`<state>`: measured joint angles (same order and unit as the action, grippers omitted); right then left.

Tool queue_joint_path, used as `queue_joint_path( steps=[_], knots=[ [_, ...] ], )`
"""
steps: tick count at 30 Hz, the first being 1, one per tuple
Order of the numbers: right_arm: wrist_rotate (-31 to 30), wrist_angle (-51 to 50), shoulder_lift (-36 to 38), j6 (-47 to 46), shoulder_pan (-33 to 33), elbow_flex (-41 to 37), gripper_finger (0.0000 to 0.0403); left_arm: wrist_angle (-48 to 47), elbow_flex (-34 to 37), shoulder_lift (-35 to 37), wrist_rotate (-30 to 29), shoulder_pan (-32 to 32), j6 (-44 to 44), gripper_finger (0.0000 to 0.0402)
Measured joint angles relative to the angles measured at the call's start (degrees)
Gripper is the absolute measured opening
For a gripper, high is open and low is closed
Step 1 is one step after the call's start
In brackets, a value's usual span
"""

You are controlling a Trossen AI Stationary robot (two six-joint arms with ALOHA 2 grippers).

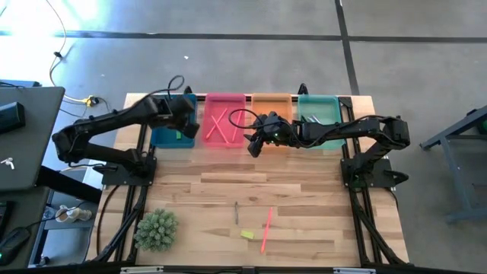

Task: Sort crayons/erasers/pens/pencils in bins
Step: Put the pink eraser into the blue bin

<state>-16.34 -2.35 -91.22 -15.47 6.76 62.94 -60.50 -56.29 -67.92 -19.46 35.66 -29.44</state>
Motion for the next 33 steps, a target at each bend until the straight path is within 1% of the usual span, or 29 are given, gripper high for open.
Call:
queue_joint_path(
  steps=[3,6,11,15,20,25,29,33],
  knots=[
    [0.0,0.0,0.0,-0.1,0.0,0.0,0.0202,2.3,4.5,0.0,2.5,0.0,-1.9,0.0012],
    [0.0,0.0,0.0,-0.1,0.0,0.0,0.0202,6.8,8.3,0.0,3.4,0.0,-3.0,0.0012],
    [0.0,0.0,0.0,-0.1,0.0,0.0,0.0202,11.4,13.1,0.0,6.0,0.6,-4.8,0.0012],
    [0.5,0.0,0.0,-0.1,0.0,0.0,0.0202,14.3,15.4,0.0,5.4,1.5,-6.1,0.0012],
    [0.7,0.0,0.0,-2.5,0.0,0.0,0.0202,17.5,17.3,-0.2,5.4,3.7,-6.9,0.0015],
    [2.0,-1.7,0.0,-3.4,-0.1,0.0,0.0202,18.2,17.3,-0.3,3.0,5.6,-10.0,0.0040],
    [4.1,-4.8,0.0,-5.5,-0.3,0.0,0.0202,18.7,17.3,-0.3,3.0,6.9,-9.5,0.0067],
    [4.5,-5.9,0.0,-4.0,-1.9,0.0,0.0202,18.7,17.3,-0.3,3.6,8.0,-7.8,0.0096]
  ],
)
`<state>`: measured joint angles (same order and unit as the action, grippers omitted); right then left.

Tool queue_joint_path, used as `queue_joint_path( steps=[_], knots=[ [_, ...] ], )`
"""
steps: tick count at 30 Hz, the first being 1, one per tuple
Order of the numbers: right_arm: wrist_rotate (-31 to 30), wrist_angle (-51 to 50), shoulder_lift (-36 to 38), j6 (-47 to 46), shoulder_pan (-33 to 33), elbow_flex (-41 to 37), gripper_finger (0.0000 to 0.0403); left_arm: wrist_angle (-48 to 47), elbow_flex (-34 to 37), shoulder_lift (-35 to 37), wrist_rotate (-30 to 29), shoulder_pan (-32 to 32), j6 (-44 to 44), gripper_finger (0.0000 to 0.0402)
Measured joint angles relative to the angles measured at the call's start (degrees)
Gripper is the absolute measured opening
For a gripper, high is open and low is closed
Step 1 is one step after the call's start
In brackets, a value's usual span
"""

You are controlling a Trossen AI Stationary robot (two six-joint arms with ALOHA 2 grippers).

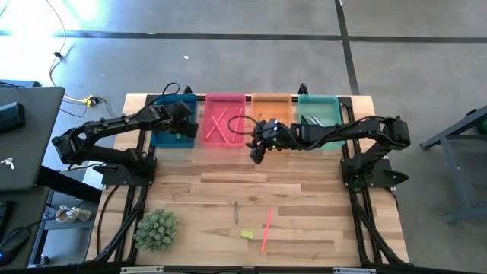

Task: Sort crayons/erasers/pens/pencils in bins
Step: Put the pink eraser into the blue bin, then put the pink pencil into the pink bin

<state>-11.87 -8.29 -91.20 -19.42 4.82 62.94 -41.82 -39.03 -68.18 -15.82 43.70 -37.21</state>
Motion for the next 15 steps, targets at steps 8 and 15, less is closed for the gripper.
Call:
queue_joint_path(
  steps=[8,15],
  knots=[
    [0.1,-0.1,0.0,0.4,-3.8,0.0,0.0202,-0.2,0.0,0.0,1.7,2.1,1.9,0.0154],
    [0.1,-2.4,0.0,0.5,-7.6,1.0,0.0202,-1.0,-1.9,0.0,10.6,4.2,11.8,0.0164]
  ],
)
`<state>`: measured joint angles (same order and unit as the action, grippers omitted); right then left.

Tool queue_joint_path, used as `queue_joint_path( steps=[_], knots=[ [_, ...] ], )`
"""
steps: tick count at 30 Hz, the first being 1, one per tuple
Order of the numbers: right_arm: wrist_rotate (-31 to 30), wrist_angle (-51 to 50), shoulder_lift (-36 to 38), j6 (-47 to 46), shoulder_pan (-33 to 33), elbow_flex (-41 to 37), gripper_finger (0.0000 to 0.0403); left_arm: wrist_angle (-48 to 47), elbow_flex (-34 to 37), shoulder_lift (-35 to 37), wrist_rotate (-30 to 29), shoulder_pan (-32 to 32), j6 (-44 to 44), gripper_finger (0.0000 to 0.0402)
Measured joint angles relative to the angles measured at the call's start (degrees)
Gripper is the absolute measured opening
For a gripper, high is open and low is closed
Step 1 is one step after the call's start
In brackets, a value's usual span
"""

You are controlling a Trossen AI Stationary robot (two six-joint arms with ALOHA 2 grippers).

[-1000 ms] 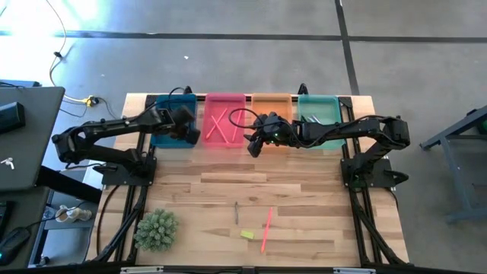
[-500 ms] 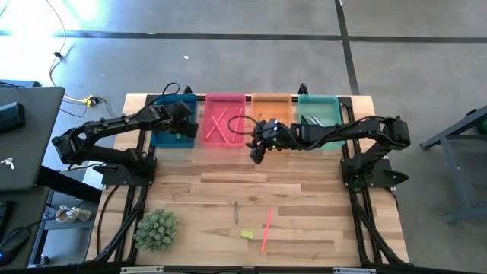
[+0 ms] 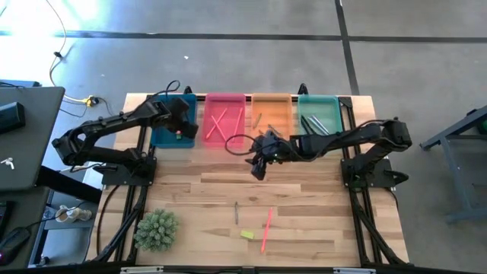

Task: Sort crayons/erasers/pens/pencils in bins
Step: Put the pink pencil into the pink bin

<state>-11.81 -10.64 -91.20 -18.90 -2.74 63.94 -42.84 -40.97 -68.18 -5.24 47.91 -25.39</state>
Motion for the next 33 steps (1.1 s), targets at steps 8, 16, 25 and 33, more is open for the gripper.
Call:
queue_joint_path(
  steps=[8,16,25,33],
  knots=[
    [-4.2,-16.6,0.0,6.8,-3.7,10.1,0.0202,-1.5,-7.7,0.1,2.4,0.4,6.7,0.0165],
    [-0.7,-23.3,0.1,13.0,-8.1,12.6,0.0202,-3.6,-10.6,3.6,10.8,-2.0,9.4,0.0165],
    [1.6,-24.8,0.1,14.9,-13.2,12.6,0.0202,-5.7,-10.6,6.8,12.7,-13.7,-0.4,0.0165],
    [1.9,-25.7,0.0,19.7,-17.0,12.9,0.0202,-5.6,-10.6,6.7,8.1,-28.0,-14.4,0.0165]
  ],
)
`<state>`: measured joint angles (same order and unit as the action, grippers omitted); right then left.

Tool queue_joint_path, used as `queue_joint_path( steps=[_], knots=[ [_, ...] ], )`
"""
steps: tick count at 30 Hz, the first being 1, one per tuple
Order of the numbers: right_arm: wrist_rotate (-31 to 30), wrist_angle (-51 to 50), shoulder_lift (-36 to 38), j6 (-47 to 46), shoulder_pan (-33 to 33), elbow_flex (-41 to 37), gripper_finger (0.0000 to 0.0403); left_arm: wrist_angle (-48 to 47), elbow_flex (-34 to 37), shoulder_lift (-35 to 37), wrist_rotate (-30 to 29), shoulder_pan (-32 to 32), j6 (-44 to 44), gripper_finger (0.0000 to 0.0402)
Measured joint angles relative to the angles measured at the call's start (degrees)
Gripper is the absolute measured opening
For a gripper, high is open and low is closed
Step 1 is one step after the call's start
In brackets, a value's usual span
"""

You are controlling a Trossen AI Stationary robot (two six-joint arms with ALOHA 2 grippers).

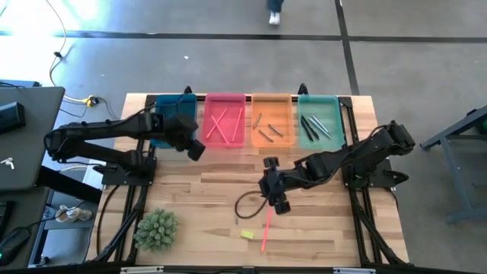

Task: Sort crayons/erasers/pens/pencils in bins
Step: Put the pink pencil into the pink bin

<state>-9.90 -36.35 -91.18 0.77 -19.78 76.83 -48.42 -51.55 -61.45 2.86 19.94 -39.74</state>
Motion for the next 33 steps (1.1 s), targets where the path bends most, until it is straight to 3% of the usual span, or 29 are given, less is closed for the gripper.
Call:
queue_joint_path(
  steps=[21,29,33],
  knots=[
    [0.4,-4.0,-2.4,11.9,-2.7,5.8,0.0202,0.1,0.0,0.0,-10.3,-29.6,-32.3,0.0165],
    [1.2,-14.6,-10.9,16.1,-3.7,15.8,0.0202,0.3,0.1,0.0,-13.2,-34.3,-35.7,0.0165],
    [1.7,-18.3,-14.7,16.9,-3.9,17.3,0.0202,0.3,0.1,0.0,-15.1,-34.7,-35.7,0.0165]
  ],
)
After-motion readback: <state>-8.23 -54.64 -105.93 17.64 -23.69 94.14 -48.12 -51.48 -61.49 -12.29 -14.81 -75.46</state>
